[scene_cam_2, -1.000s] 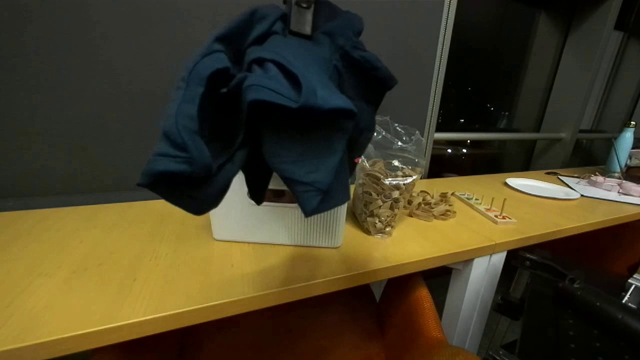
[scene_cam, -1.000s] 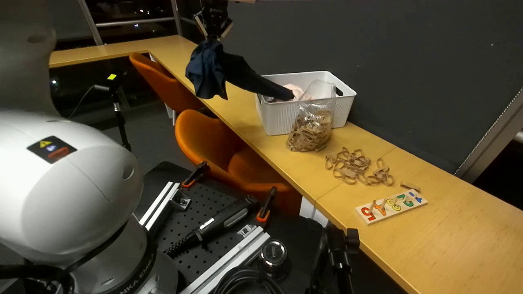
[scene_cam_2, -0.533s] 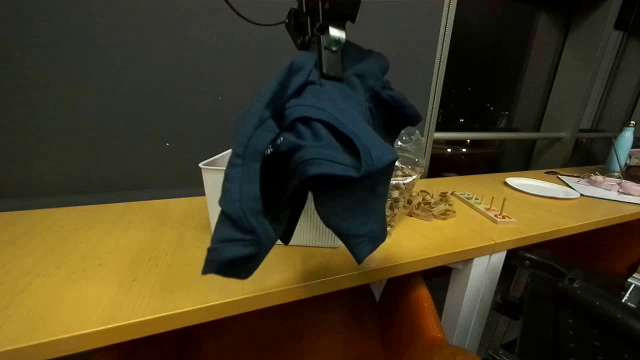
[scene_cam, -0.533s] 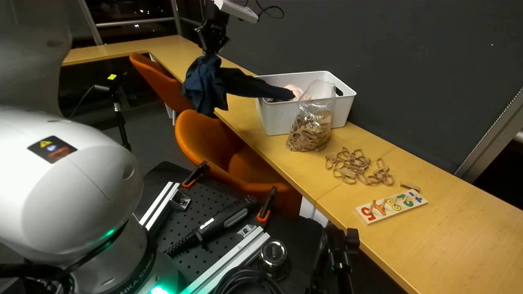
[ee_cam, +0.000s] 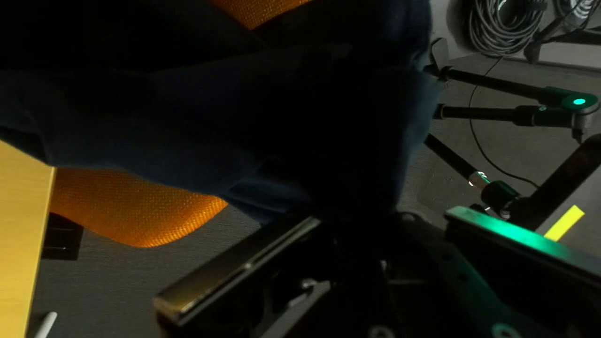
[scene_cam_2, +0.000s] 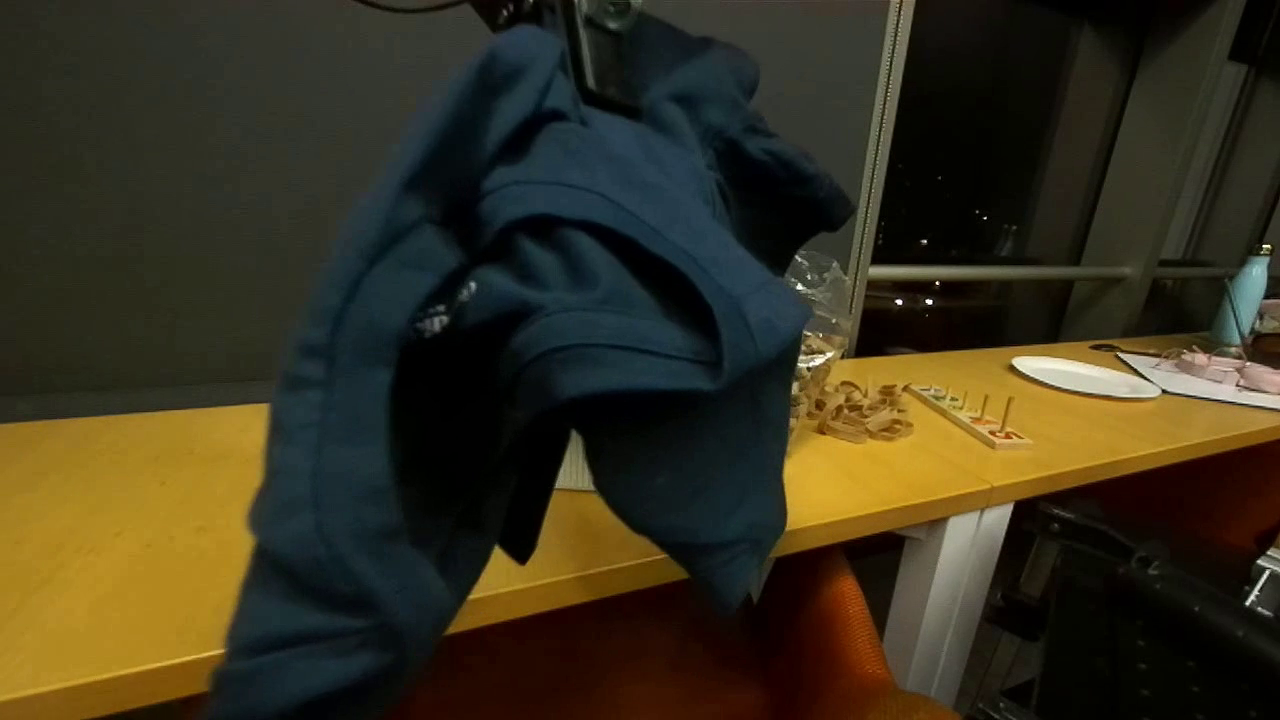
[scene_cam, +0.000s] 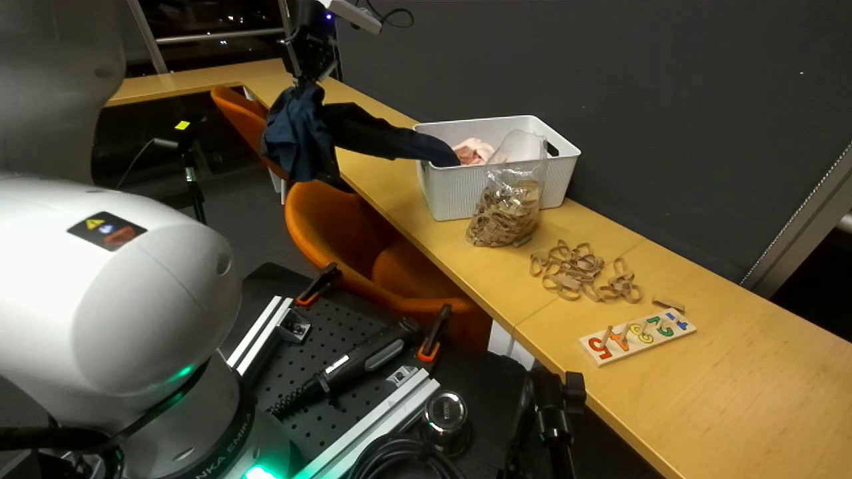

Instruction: Remove the t-shirts from the white storage container and put them on the backrest of the chair on the right.

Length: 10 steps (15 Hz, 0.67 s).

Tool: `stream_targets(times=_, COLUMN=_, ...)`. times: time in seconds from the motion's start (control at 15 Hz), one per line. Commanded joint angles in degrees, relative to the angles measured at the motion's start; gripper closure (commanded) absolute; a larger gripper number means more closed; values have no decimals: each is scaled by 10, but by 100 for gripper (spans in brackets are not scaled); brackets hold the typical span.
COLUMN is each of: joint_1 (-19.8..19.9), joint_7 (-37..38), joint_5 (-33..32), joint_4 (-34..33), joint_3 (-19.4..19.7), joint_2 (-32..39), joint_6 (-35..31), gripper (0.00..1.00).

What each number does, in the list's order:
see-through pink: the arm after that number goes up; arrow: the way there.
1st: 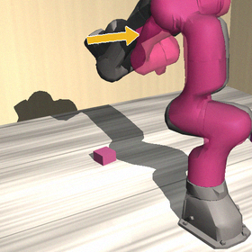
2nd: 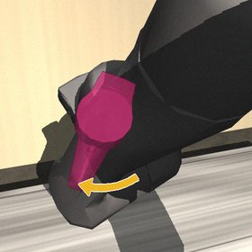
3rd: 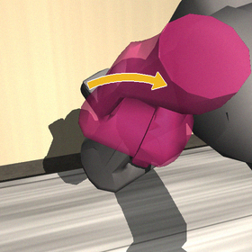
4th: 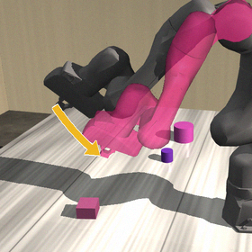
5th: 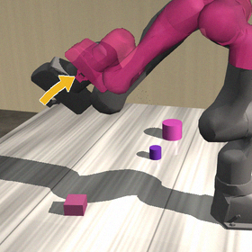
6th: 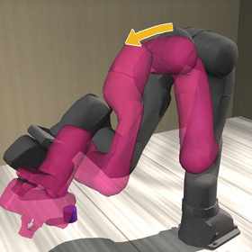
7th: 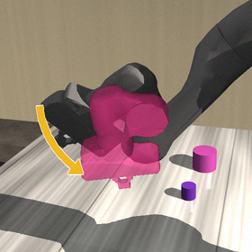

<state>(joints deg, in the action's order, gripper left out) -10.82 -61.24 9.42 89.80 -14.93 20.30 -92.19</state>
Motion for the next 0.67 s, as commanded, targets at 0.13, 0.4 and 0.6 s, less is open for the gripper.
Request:
stream_targets(times=0.13, joint_1=-49, joint_7=15, joint_5=-43, joint_4=-83, joint_3=-18, joint_2=44, joint_6=32, gripper=97)
stream_targets(times=0.4, joint_1=-79, joint_7=21, joint_5=-66, joint_4=-130, joint_3=-26, joint_2=74, joint_6=44, gripper=97)
stream_targets(times=0.6, joint_1=-94, joint_7=19, joint_5=-77, joint_4=-160, joint_3=-28, joint_2=97, joint_6=51, gripper=97)
